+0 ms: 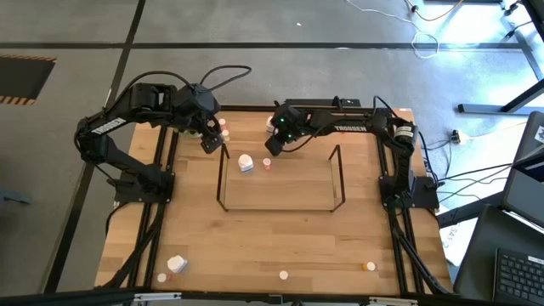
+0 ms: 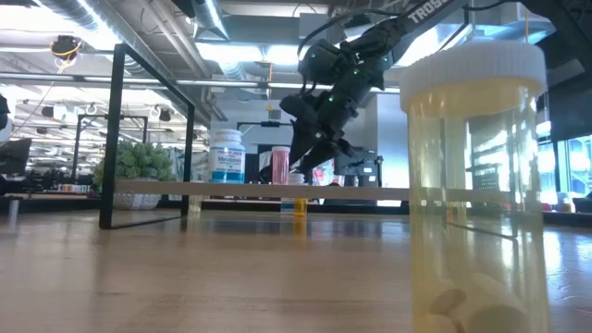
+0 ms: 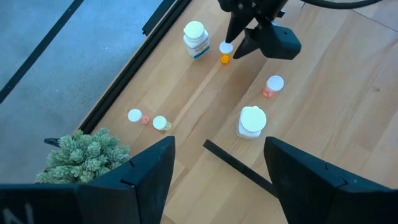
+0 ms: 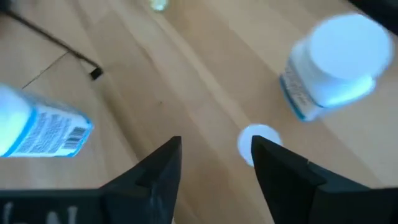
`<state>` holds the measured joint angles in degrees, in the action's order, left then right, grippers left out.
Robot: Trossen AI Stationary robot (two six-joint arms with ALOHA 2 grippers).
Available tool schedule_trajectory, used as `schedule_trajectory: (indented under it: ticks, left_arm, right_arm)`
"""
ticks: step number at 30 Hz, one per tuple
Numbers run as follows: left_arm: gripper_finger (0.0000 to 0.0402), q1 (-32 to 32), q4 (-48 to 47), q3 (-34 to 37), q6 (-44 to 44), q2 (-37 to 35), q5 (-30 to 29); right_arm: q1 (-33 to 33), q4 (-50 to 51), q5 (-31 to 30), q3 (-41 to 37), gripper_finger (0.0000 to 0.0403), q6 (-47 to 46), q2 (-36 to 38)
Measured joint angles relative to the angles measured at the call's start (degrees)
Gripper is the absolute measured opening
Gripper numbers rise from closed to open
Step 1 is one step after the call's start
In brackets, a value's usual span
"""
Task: Pick and place medicine bottles onto shelf by color
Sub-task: Put the left orange pill bottle on the shelf
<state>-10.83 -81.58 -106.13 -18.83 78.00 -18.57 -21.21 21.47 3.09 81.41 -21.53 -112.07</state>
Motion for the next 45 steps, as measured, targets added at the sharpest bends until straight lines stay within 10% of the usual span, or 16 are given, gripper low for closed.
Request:
schedule_trajectory:
  ticks: [45]
  left_arm:
    - [0.0241,0.0,0.0,0.0,-0.01,0.0,-0.02]
  right_arm:
    - [-0.36,-0.52,-5.76,0.02,0.0204,-3.6,-1.86]
